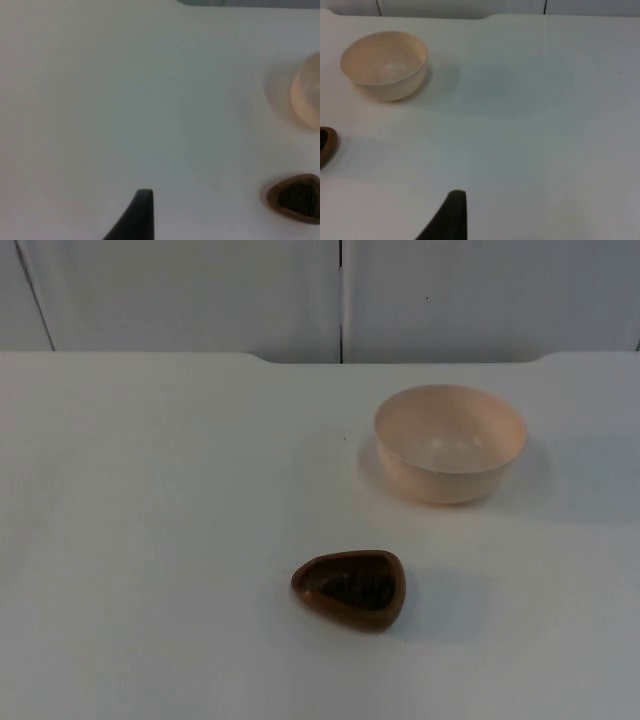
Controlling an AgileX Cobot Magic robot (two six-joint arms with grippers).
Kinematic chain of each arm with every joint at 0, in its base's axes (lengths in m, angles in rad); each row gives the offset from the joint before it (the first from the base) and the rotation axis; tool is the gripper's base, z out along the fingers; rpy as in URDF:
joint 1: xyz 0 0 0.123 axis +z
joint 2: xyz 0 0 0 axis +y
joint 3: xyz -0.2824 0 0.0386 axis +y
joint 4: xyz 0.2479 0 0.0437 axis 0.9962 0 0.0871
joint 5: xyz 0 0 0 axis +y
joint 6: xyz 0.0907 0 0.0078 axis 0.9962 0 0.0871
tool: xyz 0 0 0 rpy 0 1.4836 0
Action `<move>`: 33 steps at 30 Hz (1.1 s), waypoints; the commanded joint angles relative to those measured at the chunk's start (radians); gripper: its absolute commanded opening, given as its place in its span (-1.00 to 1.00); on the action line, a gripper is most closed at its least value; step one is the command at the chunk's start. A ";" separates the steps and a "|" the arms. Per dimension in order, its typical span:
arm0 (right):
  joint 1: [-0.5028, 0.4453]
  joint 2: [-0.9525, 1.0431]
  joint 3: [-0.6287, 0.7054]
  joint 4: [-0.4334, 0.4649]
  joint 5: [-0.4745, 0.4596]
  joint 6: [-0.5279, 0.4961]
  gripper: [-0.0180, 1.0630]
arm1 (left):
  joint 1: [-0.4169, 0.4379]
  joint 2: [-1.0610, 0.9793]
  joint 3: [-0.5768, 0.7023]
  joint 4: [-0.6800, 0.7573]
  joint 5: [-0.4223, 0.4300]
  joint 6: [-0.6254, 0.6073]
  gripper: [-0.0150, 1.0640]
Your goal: Pick up the bowl with the left hand and pour the coffee beans from the cup into the bowl with the right hand.
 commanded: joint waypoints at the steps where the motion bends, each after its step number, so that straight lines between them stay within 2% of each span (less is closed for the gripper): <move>1: -0.006 -0.004 0.002 0.002 -0.006 0.002 0.99 | -0.006 0.022 -0.008 -0.066 -0.008 0.040 0.97; 13: -0.006 -0.004 0.002 0.002 -0.006 0.002 0.99 | -0.006 0.138 -0.008 -0.267 0.005 0.175 0.97; 18: -0.006 -0.004 0.002 0.002 -0.006 0.002 0.99 | -0.011 0.223 -0.008 -0.343 0.021 0.242 0.91; 23: -0.006 -0.004 0.002 0.002 -0.006 0.002 0.99 | -0.070 0.310 -0.008 -0.338 -0.002 0.254 0.91; 26: -0.006 -0.004 0.002 0.002 -0.006 0.002 0.99 | -0.158 0.384 -0.008 -0.328 -0.068 0.254 0.91; 29: -0.006 -0.004 0.002 0.002 -0.006 0.002 0.99 | -0.195 0.419 -0.009 -0.328 -0.112 0.254 0.91; 33: -0.006 -0.004 0.002 0.002 -0.006 0.002 0.99 | -0.268 0.524 -0.075 -0.321 -0.135 0.237 0.91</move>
